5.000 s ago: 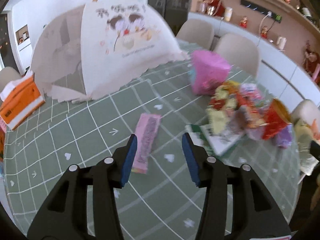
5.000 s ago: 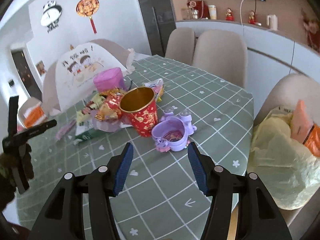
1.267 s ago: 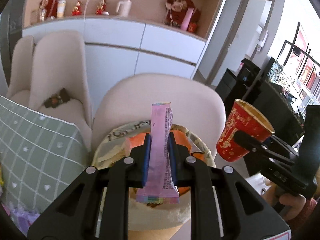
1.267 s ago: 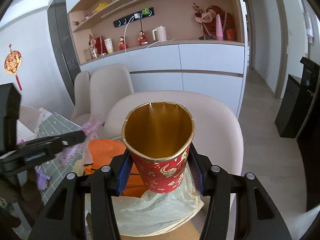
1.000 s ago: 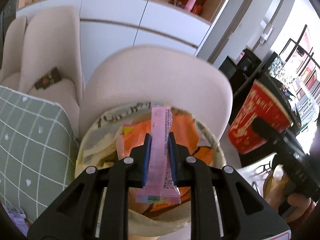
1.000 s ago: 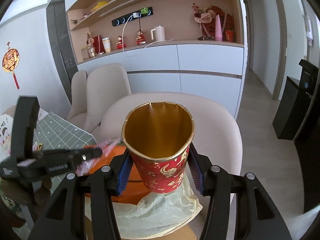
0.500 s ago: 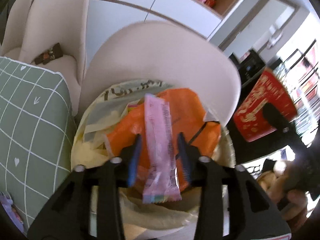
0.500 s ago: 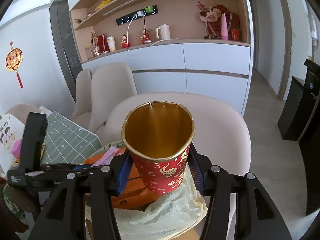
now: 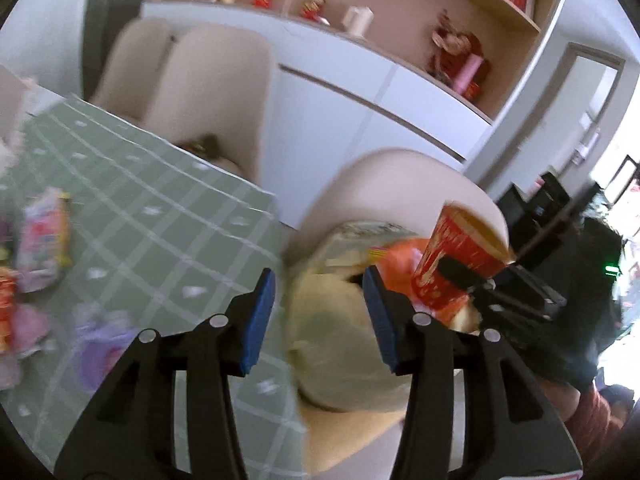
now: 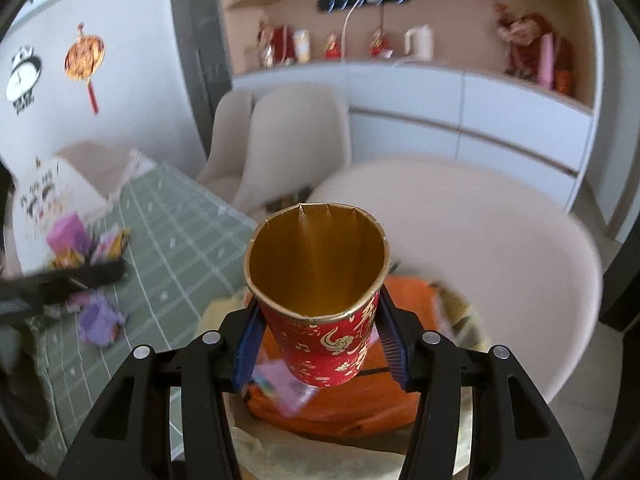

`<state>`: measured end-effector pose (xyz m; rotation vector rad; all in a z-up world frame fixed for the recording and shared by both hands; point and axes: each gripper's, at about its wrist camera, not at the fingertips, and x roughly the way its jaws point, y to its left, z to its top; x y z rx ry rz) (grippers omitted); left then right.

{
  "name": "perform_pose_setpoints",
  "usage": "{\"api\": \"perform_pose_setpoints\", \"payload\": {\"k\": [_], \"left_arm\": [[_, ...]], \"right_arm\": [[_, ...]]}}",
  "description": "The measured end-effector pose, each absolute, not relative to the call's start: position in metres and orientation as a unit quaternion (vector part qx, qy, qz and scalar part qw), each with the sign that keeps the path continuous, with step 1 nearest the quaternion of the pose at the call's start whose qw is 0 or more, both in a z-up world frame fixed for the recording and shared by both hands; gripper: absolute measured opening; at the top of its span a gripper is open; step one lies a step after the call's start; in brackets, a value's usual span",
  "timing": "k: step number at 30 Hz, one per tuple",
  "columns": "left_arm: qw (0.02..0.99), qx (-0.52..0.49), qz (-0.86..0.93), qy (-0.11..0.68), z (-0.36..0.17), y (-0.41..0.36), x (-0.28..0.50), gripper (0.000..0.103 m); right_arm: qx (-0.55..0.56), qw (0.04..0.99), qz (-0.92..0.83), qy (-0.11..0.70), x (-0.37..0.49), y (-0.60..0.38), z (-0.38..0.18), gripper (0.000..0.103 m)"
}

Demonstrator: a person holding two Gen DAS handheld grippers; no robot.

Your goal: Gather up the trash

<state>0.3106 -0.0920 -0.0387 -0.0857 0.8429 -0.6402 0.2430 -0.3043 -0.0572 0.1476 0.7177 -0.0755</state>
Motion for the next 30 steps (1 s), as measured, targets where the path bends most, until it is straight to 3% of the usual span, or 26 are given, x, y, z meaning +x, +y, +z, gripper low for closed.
{"api": "perform_pose_setpoints", "payload": {"k": [15, 30], "left_arm": [[0.892, -0.067, -0.184, 0.407, -0.046, 0.016, 0.265, 0.046], [0.901, -0.087, -0.166, 0.392, -0.048, 0.047, 0.253, 0.046]], "right_arm": [[0.046, 0.896, -0.034, 0.440, 0.259, -0.300, -0.113, 0.050], [0.052, 0.931, -0.021, 0.360, 0.212, -0.288, -0.043, 0.057]]}}
